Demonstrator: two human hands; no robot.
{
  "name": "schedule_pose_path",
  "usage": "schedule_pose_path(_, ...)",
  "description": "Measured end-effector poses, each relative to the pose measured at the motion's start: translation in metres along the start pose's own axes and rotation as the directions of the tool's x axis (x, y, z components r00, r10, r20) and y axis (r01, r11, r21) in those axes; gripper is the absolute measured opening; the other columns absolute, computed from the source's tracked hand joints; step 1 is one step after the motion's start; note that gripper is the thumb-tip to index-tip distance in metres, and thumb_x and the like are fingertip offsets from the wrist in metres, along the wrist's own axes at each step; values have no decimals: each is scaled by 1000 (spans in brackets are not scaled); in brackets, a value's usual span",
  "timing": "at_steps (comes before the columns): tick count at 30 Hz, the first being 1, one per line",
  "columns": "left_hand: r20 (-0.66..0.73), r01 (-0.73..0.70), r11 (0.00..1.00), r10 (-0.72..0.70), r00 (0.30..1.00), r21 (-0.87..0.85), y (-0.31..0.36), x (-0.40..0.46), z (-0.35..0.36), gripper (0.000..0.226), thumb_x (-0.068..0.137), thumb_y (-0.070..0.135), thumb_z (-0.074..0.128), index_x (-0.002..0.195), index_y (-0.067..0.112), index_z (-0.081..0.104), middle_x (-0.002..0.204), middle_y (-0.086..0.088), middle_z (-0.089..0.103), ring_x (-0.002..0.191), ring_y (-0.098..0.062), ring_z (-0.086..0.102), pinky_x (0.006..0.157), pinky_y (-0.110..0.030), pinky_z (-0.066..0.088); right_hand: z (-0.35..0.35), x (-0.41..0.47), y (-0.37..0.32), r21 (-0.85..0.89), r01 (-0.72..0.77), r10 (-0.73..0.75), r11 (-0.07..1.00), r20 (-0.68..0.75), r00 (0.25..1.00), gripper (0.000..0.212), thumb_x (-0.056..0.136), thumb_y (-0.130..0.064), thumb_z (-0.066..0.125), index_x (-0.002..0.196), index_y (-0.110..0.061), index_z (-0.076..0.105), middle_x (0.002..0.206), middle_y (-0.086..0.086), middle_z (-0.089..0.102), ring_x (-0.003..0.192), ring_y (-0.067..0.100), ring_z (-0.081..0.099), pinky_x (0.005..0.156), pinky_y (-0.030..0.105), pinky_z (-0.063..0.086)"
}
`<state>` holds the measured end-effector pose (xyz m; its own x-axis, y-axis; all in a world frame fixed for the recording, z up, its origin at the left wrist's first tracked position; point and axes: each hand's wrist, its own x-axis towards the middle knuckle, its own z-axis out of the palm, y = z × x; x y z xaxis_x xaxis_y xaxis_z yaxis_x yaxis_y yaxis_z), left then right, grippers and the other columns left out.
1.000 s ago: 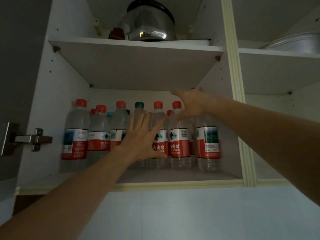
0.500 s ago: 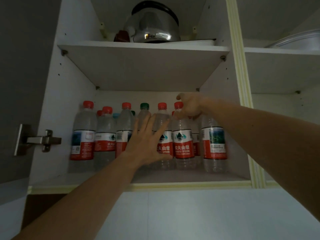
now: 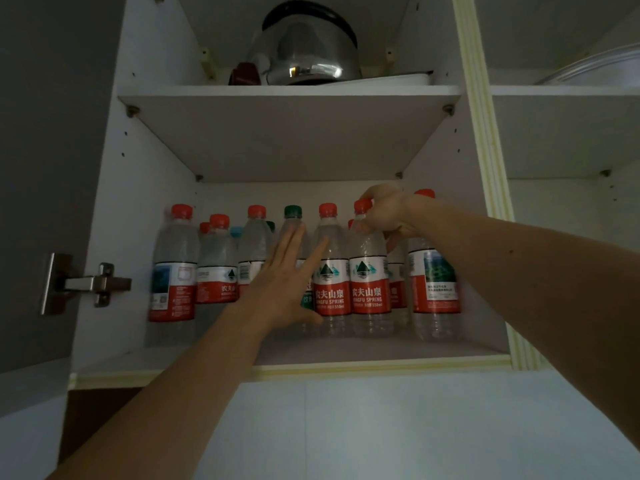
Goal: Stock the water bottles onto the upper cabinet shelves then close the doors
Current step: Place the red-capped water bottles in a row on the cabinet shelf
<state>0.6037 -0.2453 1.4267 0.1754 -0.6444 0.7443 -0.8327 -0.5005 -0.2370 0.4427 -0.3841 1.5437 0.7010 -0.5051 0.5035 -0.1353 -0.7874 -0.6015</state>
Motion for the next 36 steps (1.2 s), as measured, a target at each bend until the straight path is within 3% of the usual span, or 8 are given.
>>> schedule_pose_path(4, 7, 0, 1000, 0, 1000, 6, 2, 5, 4, 143, 63, 73, 76, 143, 44, -39, 156, -1, -43, 142, -24, -42, 113, -56, -10, 1, -1, -1, 10, -7, 7, 1000, 5, 1000, 49, 88, -7, 73, 130, -14, 48, 117, 18, 60, 98, 37, 68, 72, 58, 61)
schedule_pose_path(10, -60, -25, 991, 33, 998, 130, 10, 9, 7, 136, 64, 87, 61, 152, 35, -29, 162, -8, -32, 145, -36, -35, 114, -55, -16, 2, -8, 0, -275, 118, -134, 954, -40, 990, 46, 90, -23, 74, 127, -11, 51, 118, 12, 60, 98, 30, 67, 76, 47, 63)
schedule_pose_path(14, -91, -28, 986, 44, 995, 165, 13, 6, 5, 132, 65, 90, 53, 148, 36, -33, 162, -10, -30, 146, -40, -31, 117, -59, -13, 5, -20, 7, -590, 260, -392, 764, -105, 914, 59, 91, -34, 71, 140, -12, 47, 136, 13, 53, 123, 30, 53, 98, 39, 47)
schedule_pose_path(19, -140, -51, 988, 72, 988, 147, 27, 10, -5, 121, 59, 99, 25, 151, 41, -27, 162, -9, -30, 147, -41, -27, 119, -67, -3, -15, -60, 16, -812, 320, -617, 488, -62, 785, 57, 91, -35, 69, 141, -16, 47, 137, 13, 48, 125, 32, 49, 95, 45, 51)
schedule_pose_path(22, -181, -59, 995, 72, 981, 80, 42, 20, -9, 120, 60, 99, 33, 151, 46, -25, 163, -7, -28, 148, -42, -25, 117, -68, -6, -22, -87, 34, -930, 215, -530, 297, 27, 848, 94, 77, -44, 80, 152, -23, 26, 149, 19, 31, 137, 40, 32, 105, 55, 45)
schedule_pose_path(27, -141, -100, 983, 122, 982, 157, 71, 35, 5, 129, 57, 97, 50, 150, 48, -25, 163, -10, -28, 146, -45, -26, 112, -74, -10, -10, -109, 82, -999, 0, -357, -35, 12, 934, 132, 71, -62, 76, 157, -18, -14, 159, 36, 3, 144, 57, 13, 117, 69, 5)
schedule_pose_path(30, -134, -83, 980, 108, 985, 182, 72, 41, 11, 129, 55, 99, 46, 149, 49, -25, 162, -13, -29, 146, -46, -27, 110, -73, -15, 0, -107, 101, -996, -59, -328, -68, -34, 944, 132, 77, -69, 65, 152, -16, -29, 158, 39, -6, 146, 59, -4, 114, 70, -11)
schedule_pose_path(36, -124, -74, 964, 109, 986, 255, 75, 40, 14, 128, 59, 99, 41, 151, 41, -27, 162, -20, -25, 146, -47, -24, 114, -71, -10, 4, -96, 106, -992, -73, -328, -101, -36, 944, 127, 77, -75, 60, 155, -19, -23, 158, 39, 8, 144, 62, 0, 106, 76, -16)
